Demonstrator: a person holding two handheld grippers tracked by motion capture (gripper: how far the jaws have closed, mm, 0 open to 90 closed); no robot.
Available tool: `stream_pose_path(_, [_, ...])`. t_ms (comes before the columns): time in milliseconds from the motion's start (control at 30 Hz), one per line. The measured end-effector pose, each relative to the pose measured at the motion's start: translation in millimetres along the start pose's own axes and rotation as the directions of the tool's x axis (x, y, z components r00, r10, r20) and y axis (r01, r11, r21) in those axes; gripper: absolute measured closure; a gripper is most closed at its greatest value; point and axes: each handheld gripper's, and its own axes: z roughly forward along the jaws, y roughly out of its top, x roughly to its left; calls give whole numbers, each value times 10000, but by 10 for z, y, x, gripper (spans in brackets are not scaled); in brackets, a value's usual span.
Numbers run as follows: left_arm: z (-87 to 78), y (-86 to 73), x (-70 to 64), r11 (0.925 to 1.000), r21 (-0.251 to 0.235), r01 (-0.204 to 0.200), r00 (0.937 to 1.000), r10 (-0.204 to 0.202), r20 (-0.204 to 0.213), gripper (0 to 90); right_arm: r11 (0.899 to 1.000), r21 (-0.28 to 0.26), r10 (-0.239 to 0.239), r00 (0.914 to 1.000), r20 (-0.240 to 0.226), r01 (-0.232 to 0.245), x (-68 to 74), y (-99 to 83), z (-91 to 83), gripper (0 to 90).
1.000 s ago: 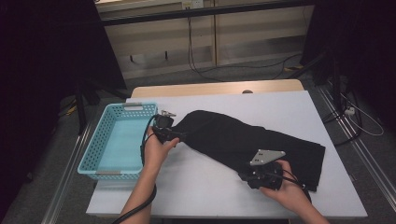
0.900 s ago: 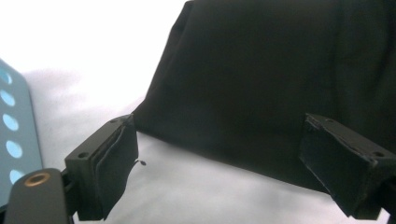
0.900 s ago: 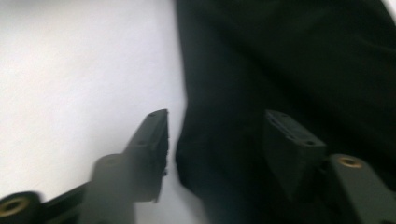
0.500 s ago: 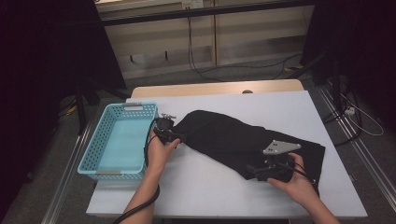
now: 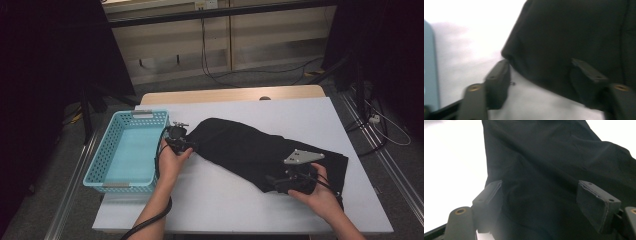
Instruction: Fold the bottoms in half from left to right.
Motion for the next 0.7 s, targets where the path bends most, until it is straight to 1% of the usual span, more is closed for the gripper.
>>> stream_pose_path(33, [5, 6, -15, 10000, -14, 44, 10000, -44, -14, 423, 10000, 19, 23, 10000, -13, -23, 0, 0, 4, 219])
stream_pose_path(100, [8, 17, -19, 10000, 7, 73, 9999, -73, 120, 482, 10000, 33, 30, 10000, 13, -30, -4, -2, 10, 217])
stream_pose_path(200, [14, 31, -10, 9992, -49, 395, 9982, -392, 452, 605, 10000, 37, 60, 10000, 29, -60, -13, -4, 11, 215])
stream_pose_path(267, [29, 37, 0, 9977, -83, 679, 9946, -671, 790, 701, 10000, 0, 76, 10000, 31, -76, -22, -3, 6, 214])
stream_pose_path(300, [38, 39, 5, 9972, -74, 749, 9922, -737, 1008, 736, 10000, -7, 93, 10000, 27, -93, -26, -2, 4, 213])
stream_pose_path(333, [50, 40, 5, 9954, -121, 947, 9888, -927, 1173, 767, 9999, -7, 107, 9999, 30, -107, -30, -2, 2, 212])
stream_pose_path(400, [51, 58, 3, 9957, -74, 925, 9883, -909, 1227, 789, 9999, -17, 120, 9999, 47, -119, -39, -1, -4, 212])
stream_pose_path(533, [30, 97, 15, 9936, -119, 1119, 9855, -1094, 1298, 818, 9997, -135, 198, 9998, 96, -197, -71, 1, -30, 202])
stream_pose_path(567, [14, 112, 26, 9928, -64, 1198, 9841, -1179, 1326, 821, 9996, -152, 242, 9997, 95, -241, -80, -2, -36, 199])
stream_pose_path(700, [-87, 176, 95, 9899, -141, 1412, 9815, -1381, 1324, 825, 9992, -167, 353, 9993, 83, -352, -110, -13, -49, 194])
